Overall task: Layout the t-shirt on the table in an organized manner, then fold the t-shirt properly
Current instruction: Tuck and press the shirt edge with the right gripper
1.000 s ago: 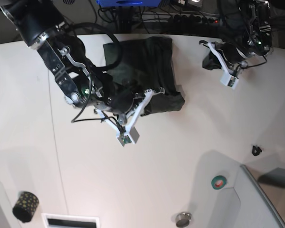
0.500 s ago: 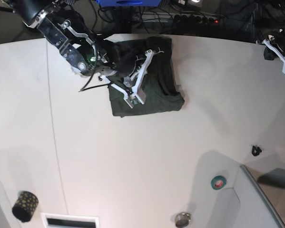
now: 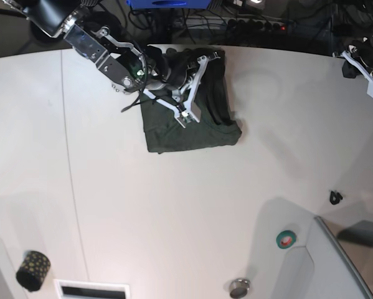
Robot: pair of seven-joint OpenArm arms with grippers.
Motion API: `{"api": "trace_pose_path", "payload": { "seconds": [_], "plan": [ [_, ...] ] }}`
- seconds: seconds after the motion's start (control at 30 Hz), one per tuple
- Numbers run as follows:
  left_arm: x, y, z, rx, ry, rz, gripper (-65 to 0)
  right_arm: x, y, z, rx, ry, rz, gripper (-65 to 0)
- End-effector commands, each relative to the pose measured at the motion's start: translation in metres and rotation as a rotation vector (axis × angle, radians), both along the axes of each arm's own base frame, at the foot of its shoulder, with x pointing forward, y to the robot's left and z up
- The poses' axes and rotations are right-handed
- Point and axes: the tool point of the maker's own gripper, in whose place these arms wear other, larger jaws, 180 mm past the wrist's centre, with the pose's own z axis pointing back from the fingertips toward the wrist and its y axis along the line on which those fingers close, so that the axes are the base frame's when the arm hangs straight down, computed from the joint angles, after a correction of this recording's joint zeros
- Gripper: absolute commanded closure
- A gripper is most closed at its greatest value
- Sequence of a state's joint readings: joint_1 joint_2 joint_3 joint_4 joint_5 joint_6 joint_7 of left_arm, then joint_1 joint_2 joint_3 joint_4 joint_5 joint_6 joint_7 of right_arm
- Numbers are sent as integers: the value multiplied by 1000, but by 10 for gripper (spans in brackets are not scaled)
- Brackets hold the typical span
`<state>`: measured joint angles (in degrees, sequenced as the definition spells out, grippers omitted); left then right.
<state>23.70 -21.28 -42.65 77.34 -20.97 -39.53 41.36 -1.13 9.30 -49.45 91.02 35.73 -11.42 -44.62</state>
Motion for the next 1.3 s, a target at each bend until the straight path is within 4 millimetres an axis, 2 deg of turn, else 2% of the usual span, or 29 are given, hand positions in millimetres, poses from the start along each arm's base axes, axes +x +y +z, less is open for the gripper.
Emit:
{"api": "trace_pose_path", "payload": {
  "seconds": [0.0,0.17,0.27,0.33,0.47,0.77,0.83,0.87,0.93,1.0,1.03,1.13,1.2,1.27],
  "plan": [
    [8,7,11,22,-31,-18,0,5,8,10,29,-28,17,-2],
    [8,6,11,20,-32,-17,0,1,12,-10,-39,-18,98,-2],
    [8,6,11,20,-32,-17,0,-8,31,-14,-63,-34,204,-2],
    [8,6,11,20,-32,-17,0,-12,36,-19,-86,-42,254,-2],
    [8,6,10,18,-30,-15,0,-13,54,-19,-102,-63,320,-2],
    [6,6,8,15,-24,-13,0,-7,65,-11,-87,-92,337,-2],
    [6,6,8,15,-25,-13,0,-7,73,8,-61,-134,391,-2],
    [6,6,8,15,-25,-13,0,-8,78,25,-37,-160,424,-2],
    [7,6,9,15,-26,-14,0,-3,69,54,-13,-199,440,-2],
    [6,6,8,15,-25,-13,0,19,54,82,18,-230,361,-2],
    [6,6,8,15,-25,-13,0,28,41,87,9,-211,301,-2],
    [5,6,8,14,-21,-12,0,47,3,80,-36,-126,152,-2],
    [5,6,8,14,-21,-12,0,44,-15,68,-55,-91,105,-2],
    [5,6,7,12,-23,-11,0,33,-29,55,-74,-70,90,-2]
  ]
}}
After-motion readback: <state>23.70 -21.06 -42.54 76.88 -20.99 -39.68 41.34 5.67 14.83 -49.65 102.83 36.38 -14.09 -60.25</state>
